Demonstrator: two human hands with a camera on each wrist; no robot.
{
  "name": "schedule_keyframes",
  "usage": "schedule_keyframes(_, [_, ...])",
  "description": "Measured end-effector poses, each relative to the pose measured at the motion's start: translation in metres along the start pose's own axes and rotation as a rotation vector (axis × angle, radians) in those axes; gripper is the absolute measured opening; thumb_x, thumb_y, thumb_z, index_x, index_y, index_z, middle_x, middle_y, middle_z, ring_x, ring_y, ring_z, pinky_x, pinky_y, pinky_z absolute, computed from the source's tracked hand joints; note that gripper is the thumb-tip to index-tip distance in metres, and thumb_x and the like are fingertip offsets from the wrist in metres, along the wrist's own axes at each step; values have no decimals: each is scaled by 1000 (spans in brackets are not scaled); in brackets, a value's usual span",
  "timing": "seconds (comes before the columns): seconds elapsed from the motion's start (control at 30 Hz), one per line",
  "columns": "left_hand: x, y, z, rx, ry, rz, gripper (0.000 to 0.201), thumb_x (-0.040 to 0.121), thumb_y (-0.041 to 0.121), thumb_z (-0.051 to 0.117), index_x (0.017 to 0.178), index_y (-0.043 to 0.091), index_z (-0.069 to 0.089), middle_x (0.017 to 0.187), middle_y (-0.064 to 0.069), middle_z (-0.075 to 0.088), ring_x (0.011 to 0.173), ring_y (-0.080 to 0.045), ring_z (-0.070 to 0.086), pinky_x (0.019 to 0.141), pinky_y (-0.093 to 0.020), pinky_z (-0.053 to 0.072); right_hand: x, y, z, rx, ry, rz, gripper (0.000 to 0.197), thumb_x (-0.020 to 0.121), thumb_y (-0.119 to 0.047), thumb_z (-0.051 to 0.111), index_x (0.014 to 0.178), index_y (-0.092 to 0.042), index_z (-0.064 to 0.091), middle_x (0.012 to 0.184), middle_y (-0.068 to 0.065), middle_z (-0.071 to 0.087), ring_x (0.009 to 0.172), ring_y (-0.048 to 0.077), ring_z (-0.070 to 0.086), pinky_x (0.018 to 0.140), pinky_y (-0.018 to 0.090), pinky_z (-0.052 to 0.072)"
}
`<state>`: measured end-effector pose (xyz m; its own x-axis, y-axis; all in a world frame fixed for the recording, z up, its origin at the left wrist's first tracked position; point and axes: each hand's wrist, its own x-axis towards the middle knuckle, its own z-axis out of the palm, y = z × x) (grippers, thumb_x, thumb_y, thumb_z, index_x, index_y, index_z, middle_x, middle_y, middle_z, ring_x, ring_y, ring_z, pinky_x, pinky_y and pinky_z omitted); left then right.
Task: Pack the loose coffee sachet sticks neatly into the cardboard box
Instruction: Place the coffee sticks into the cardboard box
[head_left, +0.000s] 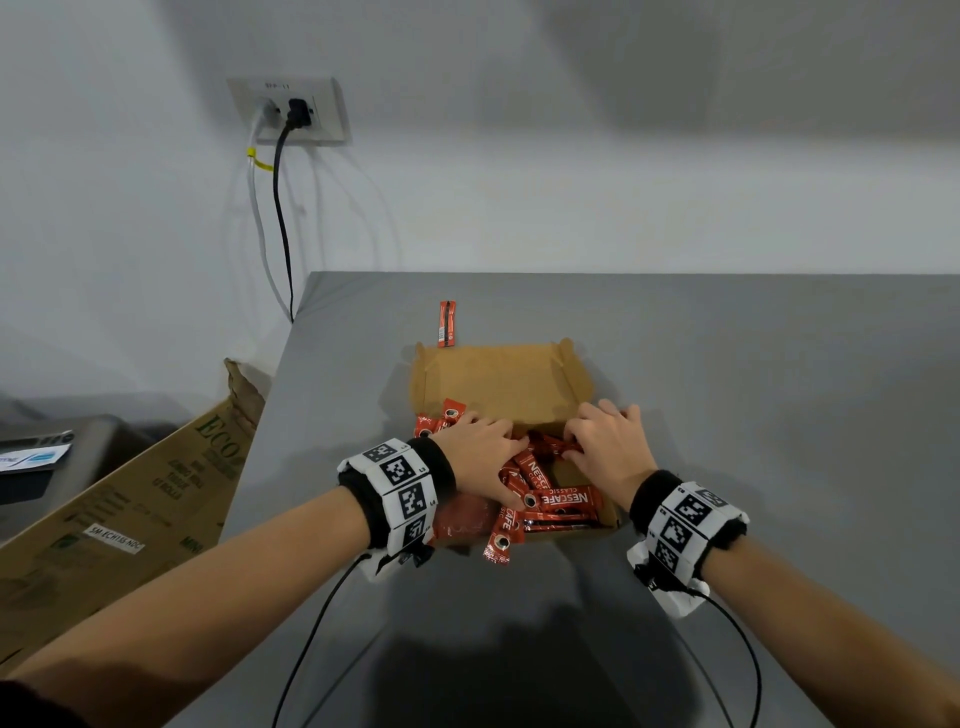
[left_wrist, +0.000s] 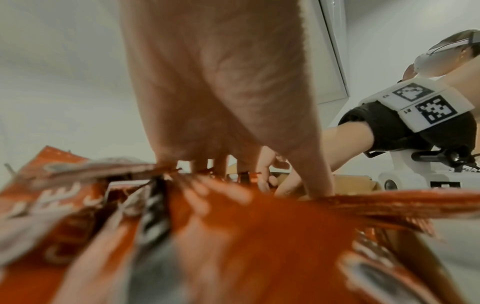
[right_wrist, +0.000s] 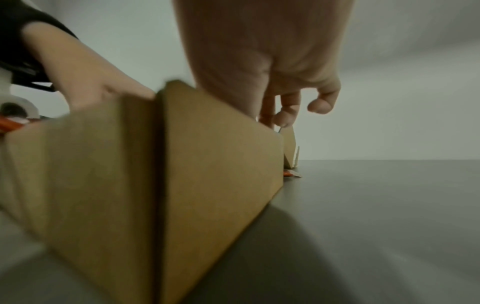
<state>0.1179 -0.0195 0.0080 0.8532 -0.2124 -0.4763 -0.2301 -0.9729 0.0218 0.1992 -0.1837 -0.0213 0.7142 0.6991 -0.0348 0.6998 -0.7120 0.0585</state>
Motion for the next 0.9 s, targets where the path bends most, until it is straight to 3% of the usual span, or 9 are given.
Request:
schedule_keyframes(0.13, [-1, 0, 4, 12, 62, 34, 80, 85, 63, 46, 145, 14, 28, 143, -8, 27, 129, -26, 33, 113, -51, 19, -4, -3, -1, -58, 34, -35, 20, 61, -27, 84, 73, -20, 69, 77, -4, 64, 79, 21, 56, 66, 39, 40])
schedule_keyframes(0.27, [0, 1, 6, 30, 46, 47, 79, 87, 62, 43, 145, 11, 28, 150, -7, 19, 134, -24, 29, 111, -57, 21, -5, 0, 0, -21, -28, -73, 17, 91, -27, 54, 105, -20, 60, 105, -4, 65, 104, 20, 48, 83, 35, 27])
schedule_keyframes(0.37, [2, 4, 2, -64, 72, 37, 69, 92, 59, 31, 139, 9, 38, 143, -7, 37, 128, -21, 40, 108, -56, 27, -2, 4, 0, 89, -37, -55, 22, 91, -23, 52, 113, -21, 55, 109, -2, 65, 107, 19, 46, 84, 34, 24])
schedule_keyframes(0.47, [9, 7, -4, -145, 214, 41, 47, 99, 43, 30, 127, 10, 48, 123, -6, 56, 109, -21, 54, 96, -43, 43, -2, 7, -1, 173, -63, -47, 32, 90, -22, 53, 122, -26, 54, 118, -8, 61, 108, 18, 45, 85, 35, 27])
schedule_keyframes(0.57, [18, 10, -10, -83, 305, 29, 24, 99, 19, 40, 113, 10, 57, 113, -6, 61, 103, -23, 57, 88, -38, 47, -5, 8, 1, 201, -64, -46, 30, 91, -26, 53, 120, -31, 59, 122, -11, 58, 104, 17, 45, 83, 35, 25])
schedule_keyframes(0.73, [27, 24, -26, -20, 250, -9, 22, 91, 21, 57, 105, 4, 60, 106, -11, 63, 97, -27, 61, 77, -36, 50, -6, 8, 3, 243, -24, -7, 29, 90, -19, 52, 112, -33, 64, 118, -14, 60, 99, 16, 45, 82, 34, 25])
schedule_keyframes(0.9, [31, 33, -29, -5, 249, -52, 13, 92, 5, 51, 101, 3, 61, 103, -11, 64, 94, -28, 63, 70, -33, 47, -9, 7, 3, 201, -24, 19, 31, 91, -18, 49, 113, -34, 63, 117, -13, 62, 100, 17, 43, 86, 36, 26])
